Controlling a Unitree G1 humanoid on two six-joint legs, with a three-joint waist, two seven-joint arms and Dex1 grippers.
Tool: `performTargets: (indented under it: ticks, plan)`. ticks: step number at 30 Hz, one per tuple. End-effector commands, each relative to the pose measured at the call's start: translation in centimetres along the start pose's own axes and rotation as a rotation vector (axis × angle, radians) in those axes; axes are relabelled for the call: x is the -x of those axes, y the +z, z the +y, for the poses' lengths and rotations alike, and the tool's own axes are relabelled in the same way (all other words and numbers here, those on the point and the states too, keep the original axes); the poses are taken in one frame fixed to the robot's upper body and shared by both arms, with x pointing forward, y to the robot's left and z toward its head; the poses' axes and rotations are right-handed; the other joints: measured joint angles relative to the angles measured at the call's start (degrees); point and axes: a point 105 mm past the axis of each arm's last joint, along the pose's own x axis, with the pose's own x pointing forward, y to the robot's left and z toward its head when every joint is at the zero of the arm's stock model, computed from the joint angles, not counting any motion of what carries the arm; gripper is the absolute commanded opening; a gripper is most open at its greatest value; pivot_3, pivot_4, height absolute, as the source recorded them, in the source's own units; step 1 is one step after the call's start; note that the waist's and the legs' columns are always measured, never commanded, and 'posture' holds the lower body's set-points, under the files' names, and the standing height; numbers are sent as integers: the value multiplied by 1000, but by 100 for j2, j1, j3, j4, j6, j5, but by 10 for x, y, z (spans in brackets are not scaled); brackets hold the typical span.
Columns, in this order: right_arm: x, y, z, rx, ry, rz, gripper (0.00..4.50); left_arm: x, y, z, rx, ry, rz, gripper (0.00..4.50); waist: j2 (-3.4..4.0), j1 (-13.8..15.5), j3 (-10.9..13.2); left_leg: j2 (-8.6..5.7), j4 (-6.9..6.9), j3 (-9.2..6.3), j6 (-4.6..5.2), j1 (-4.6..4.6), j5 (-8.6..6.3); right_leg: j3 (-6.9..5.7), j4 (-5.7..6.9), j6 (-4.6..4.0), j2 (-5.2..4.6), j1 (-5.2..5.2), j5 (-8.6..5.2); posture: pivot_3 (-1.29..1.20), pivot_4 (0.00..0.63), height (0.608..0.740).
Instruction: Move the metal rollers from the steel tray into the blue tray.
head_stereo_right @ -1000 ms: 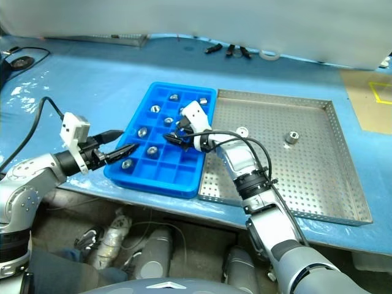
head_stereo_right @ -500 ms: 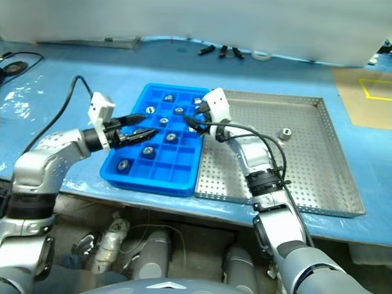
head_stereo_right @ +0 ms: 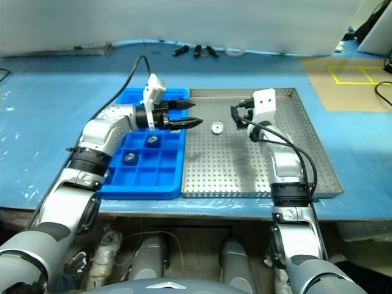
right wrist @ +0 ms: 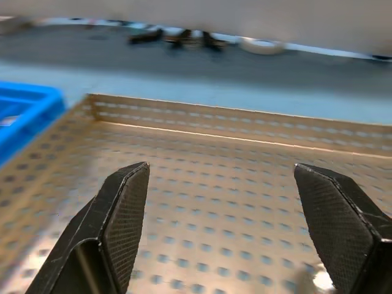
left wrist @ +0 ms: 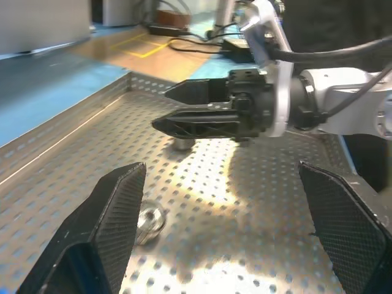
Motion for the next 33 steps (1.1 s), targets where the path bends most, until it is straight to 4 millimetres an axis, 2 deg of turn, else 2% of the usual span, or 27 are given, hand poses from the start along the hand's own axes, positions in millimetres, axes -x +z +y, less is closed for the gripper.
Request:
performTargets:
  ticks: [1,6,8,9,10,12,20,29,32,33]
  plan:
    - [-3,1,-23,-12,-111,-29,3950,-4,14,0,-60,-33,-18,4206,0,-64,0,0,1,0,4,0,-2,0,-1,0,0,1,0,-267,150,740]
    - [-16,-19,-35,-66,-192,0,3950,-3,15,2,-68,-44,-13,4206,1,-129,0,0,14,6,30,2,-10,3,-1,-7,0,2,-3,-256,150,740]
    - [-23,-21,-32,-84,-196,-7,3950,-1,15,3,-73,-42,-9,4206,1,-124,0,0,20,7,40,0,-13,3,-1,-23,-1,4,-12,-244,150,740]
    - [-26,-20,-30,-83,-195,-15,4324,0,15,3,-74,-39,-8,4206,1,-118,0,0,25,8,47,0,-16,3,-1,-24,-2,6,-12,-241,150,740]
    - [-30,-21,-29,-74,-204,-15,4483,1,15,3,-74,-35,-6,4206,1,-118,0,0,29,8,51,-2,-18,2,-1,-24,-3,7,-12,-233,150,740]
    - [-35,-27,-34,-43,-263,20,4483,3,13,2,-73,-31,-2,4206,1,-109,0,2,44,10,66,-2,-26,3,1,-25,-3,10,-13,-217,150,740]
    - [-33,-49,-55,-15,-395,99,4483,11,7,-2,-64,-10,10,4206,2,-42,1,2,71,13,91,-20,-43,-6,1,-26,-13,18,-14,-179,150,740]
    - [-38,-54,-38,-55,-338,93,4483,13,6,-4,-55,0,20,4206,2,-67,1,4,92,13,98,-29,-48,-8,4,-25,-15,16,-13,-176,150,740]
    - [-38,-53,-34,-80,-313,77,3895,12,6,-5,-56,-1,23,4206,2,-69,1,5,93,13,99,-29,-48,-7,4,-25,-14,15,-13,-175,150,740]
    - [-39,-53,-33,-78,-312,76,3578,13,6,-5,-56,-1,24,4206,2,-70,1,5,93,13,99,-29,-48,-7,3,-26,-15,15,-14,-175,150,740]
